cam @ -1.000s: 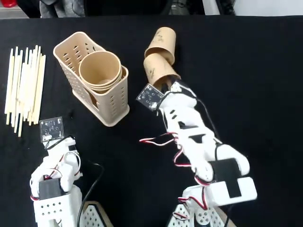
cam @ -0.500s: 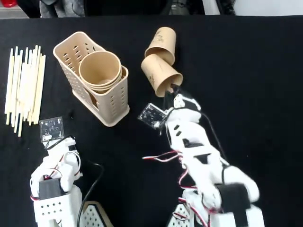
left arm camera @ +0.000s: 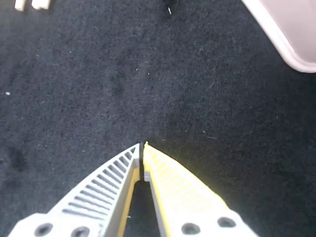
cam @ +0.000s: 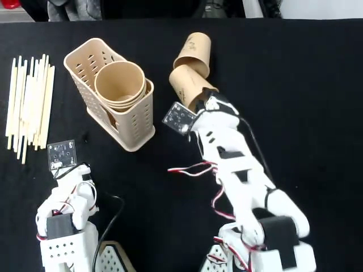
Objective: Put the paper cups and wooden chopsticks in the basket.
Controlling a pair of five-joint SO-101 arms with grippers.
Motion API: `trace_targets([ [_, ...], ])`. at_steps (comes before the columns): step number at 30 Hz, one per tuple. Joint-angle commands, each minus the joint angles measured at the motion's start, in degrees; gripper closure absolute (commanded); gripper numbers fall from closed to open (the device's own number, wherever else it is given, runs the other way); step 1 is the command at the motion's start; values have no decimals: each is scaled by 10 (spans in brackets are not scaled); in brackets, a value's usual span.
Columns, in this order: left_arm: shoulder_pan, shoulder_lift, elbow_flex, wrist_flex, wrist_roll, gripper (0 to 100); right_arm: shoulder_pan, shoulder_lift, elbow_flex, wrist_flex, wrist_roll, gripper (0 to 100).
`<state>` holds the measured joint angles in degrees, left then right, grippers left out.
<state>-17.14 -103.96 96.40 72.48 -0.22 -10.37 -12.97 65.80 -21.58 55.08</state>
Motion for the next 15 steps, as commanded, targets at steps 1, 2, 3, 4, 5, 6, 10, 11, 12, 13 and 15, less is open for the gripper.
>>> trace_targets([
  [1,6,-1,9,3,4,970,2,31,-51,-4,-3,896],
  [2,6,-1,9,3,4,970,4,44,-55,-5,5,896],
  [3,6,-1,9,3,4,970,6,54,-58,-7,13,896],
  [4,6,-1,9,3,4,970,7,62,-59,-7,16,896],
  [5,6,-1,9,3,4,970,11,68,-60,-7,18,896],
  [6,6,-1,9,3,4,970,15,72,-60,-7,18,896],
  [10,6,-1,9,3,4,970,28,66,-54,-7,18,896],
  [11,6,-1,9,3,4,970,29,63,-54,-4,18,896],
  [12,6,-1,9,3,4,970,31,60,-52,-4,18,896],
  [13,6,-1,9,3,4,970,31,58,-50,-7,21,896],
  [15,6,-1,9,3,4,970,25,54,-48,-7,34,896],
])
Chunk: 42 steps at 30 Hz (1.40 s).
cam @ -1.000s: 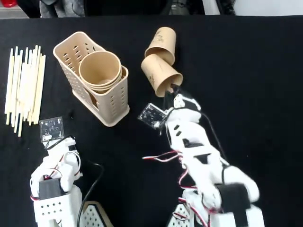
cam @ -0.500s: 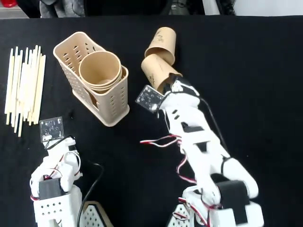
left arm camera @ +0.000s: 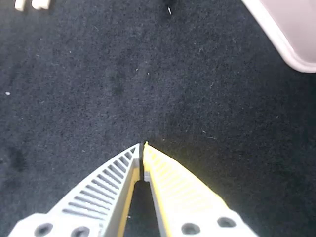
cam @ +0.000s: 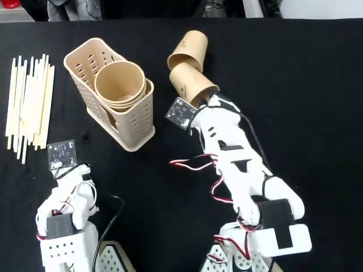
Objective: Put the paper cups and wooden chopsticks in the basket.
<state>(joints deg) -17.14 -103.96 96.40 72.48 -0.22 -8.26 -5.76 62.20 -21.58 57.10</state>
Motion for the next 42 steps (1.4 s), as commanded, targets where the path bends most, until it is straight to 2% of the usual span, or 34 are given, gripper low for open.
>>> trace_targets([
  [1,6,-1,9,3,4,970,1,-18,-12,-7,16,896],
  [6,6,-1,9,3,4,970,3,-19,-9,-39,25,893],
  [9,6,-1,9,3,4,970,4,-17,4,-53,71,868],
  [15,6,-1,9,3,4,970,12,-15,35,-139,107,851],
  [21,6,-1,9,3,4,970,14,-10,19,-140,147,851],
  [30,6,-1,9,3,4,970,12,138,-94,-146,167,855],
  [32,6,-1,9,3,4,970,11,163,-116,-148,168,878],
  [36,6,-1,9,3,4,970,13,187,-126,-197,170,989],
  [42,6,-1,9,3,4,970,12,167,-56,-287,170,987],
])
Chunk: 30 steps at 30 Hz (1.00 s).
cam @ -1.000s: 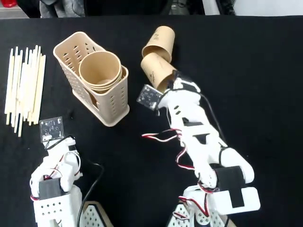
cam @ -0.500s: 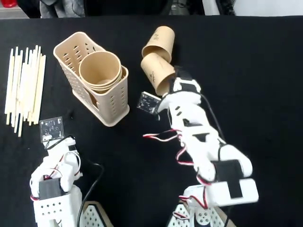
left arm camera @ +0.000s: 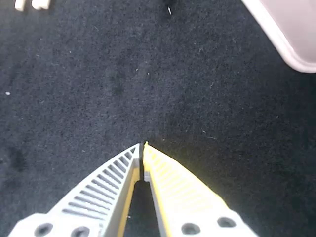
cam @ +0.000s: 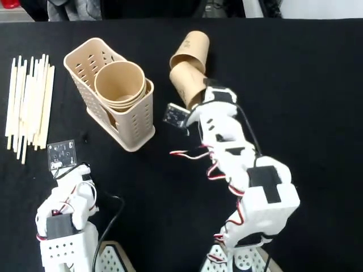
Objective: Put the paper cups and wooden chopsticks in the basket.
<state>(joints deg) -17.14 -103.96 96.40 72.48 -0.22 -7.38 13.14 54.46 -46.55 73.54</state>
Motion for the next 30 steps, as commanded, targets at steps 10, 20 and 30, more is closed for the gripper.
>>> trace_targets([
  [10,6,-1,9,3,4,970,3,-270,100,230,-43,987],
  [20,6,-1,9,3,4,970,-12,-609,-82,818,-248,987],
  [30,6,-1,9,3,4,970,-16,-580,-426,1145,-428,987],
])
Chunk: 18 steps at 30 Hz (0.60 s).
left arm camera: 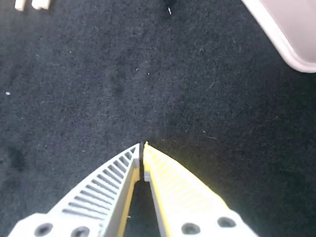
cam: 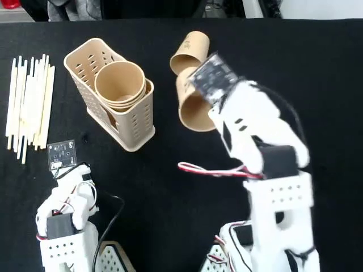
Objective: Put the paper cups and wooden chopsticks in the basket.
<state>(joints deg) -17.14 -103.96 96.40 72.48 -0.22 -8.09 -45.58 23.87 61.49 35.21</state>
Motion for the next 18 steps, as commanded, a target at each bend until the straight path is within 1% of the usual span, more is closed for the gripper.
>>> trace_targets([
  [1,6,-1,9,3,4,970,-14,16,-156,87,-60,987],
  [5,6,-1,9,3,4,970,-76,67,-258,166,-123,987],
  [7,6,-1,9,3,4,970,-110,89,-282,175,-164,987],
  [10,6,-1,9,3,4,970,-144,113,-316,171,-179,987],
  [12,6,-1,9,3,4,970,-156,125,-342,166,-184,987],
  [18,6,-1,9,3,4,970,-159,161,-409,153,-249,987],
])
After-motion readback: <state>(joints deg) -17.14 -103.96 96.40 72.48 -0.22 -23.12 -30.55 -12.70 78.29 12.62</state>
